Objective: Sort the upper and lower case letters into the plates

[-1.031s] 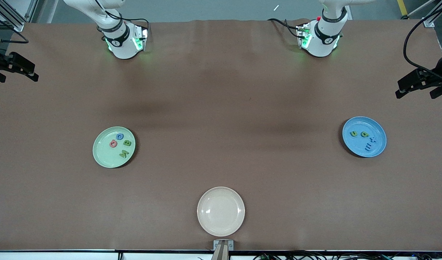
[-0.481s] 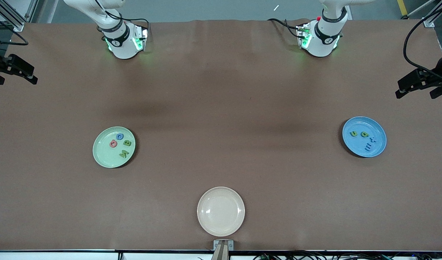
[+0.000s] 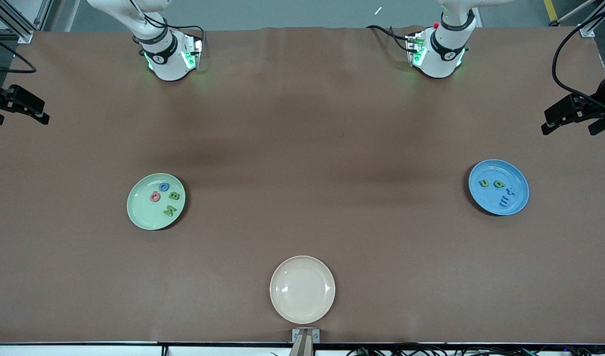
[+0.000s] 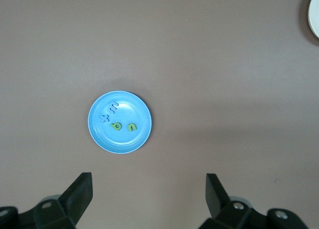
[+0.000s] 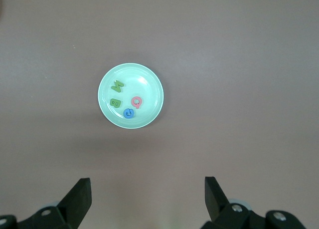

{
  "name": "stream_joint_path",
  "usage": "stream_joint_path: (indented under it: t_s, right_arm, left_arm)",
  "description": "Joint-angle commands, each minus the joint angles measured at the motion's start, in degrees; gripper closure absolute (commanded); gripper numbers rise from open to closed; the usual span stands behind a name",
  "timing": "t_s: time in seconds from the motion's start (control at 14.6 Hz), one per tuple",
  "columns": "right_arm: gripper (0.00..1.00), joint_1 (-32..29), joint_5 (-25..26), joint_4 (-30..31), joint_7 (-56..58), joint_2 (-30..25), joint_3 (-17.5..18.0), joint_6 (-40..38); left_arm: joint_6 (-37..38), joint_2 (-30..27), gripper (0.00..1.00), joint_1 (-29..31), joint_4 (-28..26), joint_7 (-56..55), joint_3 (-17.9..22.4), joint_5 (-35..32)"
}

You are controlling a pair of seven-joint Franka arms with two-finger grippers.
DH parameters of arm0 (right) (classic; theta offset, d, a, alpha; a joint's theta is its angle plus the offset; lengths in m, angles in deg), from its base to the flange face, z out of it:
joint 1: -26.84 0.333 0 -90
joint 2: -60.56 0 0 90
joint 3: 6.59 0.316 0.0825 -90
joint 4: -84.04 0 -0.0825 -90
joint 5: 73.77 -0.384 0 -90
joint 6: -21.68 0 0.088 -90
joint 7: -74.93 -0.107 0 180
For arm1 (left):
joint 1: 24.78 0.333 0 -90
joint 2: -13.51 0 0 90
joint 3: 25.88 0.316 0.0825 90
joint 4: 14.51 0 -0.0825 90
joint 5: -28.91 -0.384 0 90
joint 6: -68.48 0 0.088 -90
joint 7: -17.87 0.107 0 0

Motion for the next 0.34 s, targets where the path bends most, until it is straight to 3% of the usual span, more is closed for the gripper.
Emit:
stream_joint_path:
  t_s: [0.0, 0.27]
  right_arm:
    - [0.00, -0.46, -0.37, 0.34, -0.23, -0.20, 0.45, -0.21]
    - [0.00, -0.63, -0.72, 0.78, -0.23, -0.38, 0.36, 0.58]
  left_arm:
    - [0.14, -0.07, 0.00, 0.20, 0.62, 1.12, -0.32, -0.47]
    - [0.14, -0.07, 0.00, 0.20, 0.62, 1.12, -0.24, -0.47]
